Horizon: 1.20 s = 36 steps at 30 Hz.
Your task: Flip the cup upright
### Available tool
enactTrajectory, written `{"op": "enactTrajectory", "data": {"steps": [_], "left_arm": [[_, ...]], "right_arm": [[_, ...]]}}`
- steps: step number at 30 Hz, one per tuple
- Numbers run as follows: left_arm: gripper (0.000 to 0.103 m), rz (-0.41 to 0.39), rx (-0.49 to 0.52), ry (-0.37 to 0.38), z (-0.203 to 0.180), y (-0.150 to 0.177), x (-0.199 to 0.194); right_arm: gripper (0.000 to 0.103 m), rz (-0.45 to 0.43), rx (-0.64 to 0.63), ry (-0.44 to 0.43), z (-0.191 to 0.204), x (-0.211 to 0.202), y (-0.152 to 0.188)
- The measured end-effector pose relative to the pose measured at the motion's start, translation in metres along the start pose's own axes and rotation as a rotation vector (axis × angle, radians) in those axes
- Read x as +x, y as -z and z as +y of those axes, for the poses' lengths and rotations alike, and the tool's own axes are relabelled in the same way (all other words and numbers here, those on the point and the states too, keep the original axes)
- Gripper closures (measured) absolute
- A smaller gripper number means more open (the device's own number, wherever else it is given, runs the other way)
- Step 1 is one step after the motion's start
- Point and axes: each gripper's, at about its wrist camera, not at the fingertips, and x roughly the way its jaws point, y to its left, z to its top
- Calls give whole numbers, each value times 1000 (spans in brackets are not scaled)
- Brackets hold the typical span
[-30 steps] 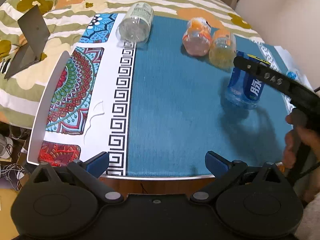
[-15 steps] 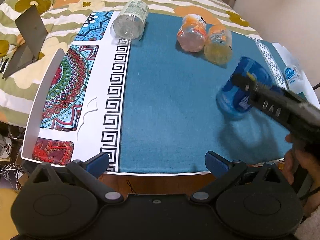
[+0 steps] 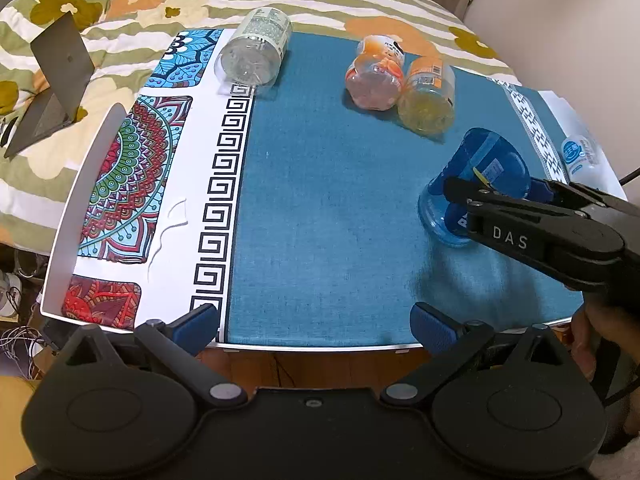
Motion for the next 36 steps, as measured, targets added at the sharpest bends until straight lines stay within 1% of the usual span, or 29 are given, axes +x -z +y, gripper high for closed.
{"op": "enactTrajectory", "data": {"steps": [3, 7, 8, 9, 10, 11, 15, 19, 25, 28, 33, 36], "left_arm": [[0, 0, -2, 2, -1, 0, -1], [0, -5, 1, 0, -2, 1, -4], [0, -8, 1, -1, -2, 1, -4], [0, -9, 2, -3, -3, 1, -5], [0, -9, 3, -5, -3, 1, -6], [0, -9, 3, -5, -4, 0, -7], [0, -19, 5, -7, -9, -3, -19], [0, -57, 26, -31, -19, -9, -41], [0, -139, 37, -51, -36, -16, -75], [0, -160, 58, -63, -47, -18, -83], [0, -193, 74, -77, -63, -13, -89], [0, -179, 63, -90, -69, -8, -85]], "right_arm": [[30, 28, 6, 2, -1, 1, -3], [29, 39, 14, 1, -3, 2, -5], [23, 38, 17, 3, -3, 2, -5], [11, 37, 22, 6, -3, 2, -6], [3, 35, 29, 11, -4, 1, -7], [0, 31, 35, 14, -5, -1, -8], [0, 52, 52, -12, -10, -15, -15], [0, 62, 91, -13, -26, -49, -28], [0, 130, 134, 30, -58, -100, -43], [0, 191, 120, 48, -70, -115, -41], [0, 213, 138, 81, -88, -132, -27], [0, 230, 161, 90, -96, -137, -16]]}}
